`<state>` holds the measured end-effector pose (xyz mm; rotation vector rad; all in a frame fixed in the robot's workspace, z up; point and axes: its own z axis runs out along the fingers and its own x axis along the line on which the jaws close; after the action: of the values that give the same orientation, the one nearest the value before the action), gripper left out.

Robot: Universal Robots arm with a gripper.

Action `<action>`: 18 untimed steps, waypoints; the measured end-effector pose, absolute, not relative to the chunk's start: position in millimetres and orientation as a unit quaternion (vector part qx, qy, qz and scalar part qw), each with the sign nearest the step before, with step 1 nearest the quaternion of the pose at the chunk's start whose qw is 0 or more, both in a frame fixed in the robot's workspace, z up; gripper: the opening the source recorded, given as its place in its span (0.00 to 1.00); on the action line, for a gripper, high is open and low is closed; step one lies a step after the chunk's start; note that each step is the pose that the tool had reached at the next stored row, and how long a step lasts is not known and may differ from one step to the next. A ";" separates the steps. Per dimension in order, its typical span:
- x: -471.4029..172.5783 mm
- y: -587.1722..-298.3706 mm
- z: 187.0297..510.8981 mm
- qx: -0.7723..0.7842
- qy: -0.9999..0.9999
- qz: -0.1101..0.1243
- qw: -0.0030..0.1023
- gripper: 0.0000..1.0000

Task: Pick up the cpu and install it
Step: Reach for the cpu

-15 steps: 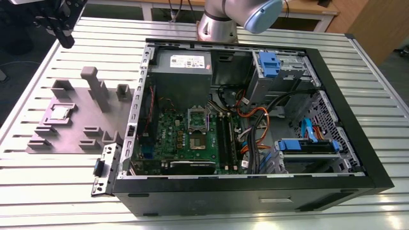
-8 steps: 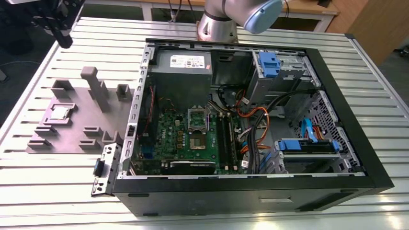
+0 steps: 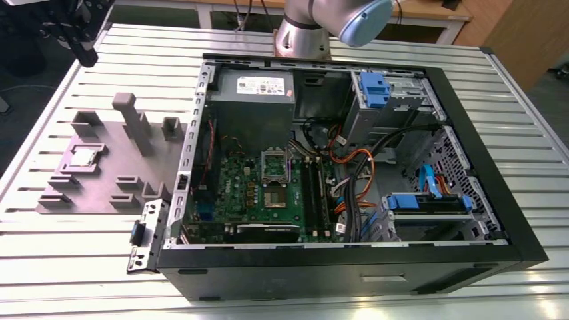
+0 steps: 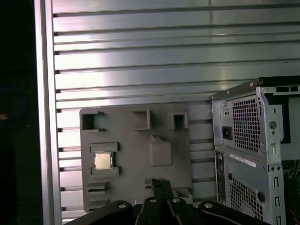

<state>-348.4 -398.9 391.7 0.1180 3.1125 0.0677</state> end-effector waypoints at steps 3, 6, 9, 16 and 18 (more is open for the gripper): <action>-349.7 -398.9 391.6 0.038 0.999 0.022 0.013 0.11; -351.6 -398.9 391.7 0.038 0.999 0.022 0.013 0.11; -354.2 -398.9 391.6 0.038 0.999 0.022 0.013 0.11; -361.6 -399.0 391.1 0.038 0.999 0.022 0.013 0.11; -364.0 -399.0 391.0 0.038 0.999 0.022 0.013 0.11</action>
<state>-364.0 -399.0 391.0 0.1180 3.1126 0.0675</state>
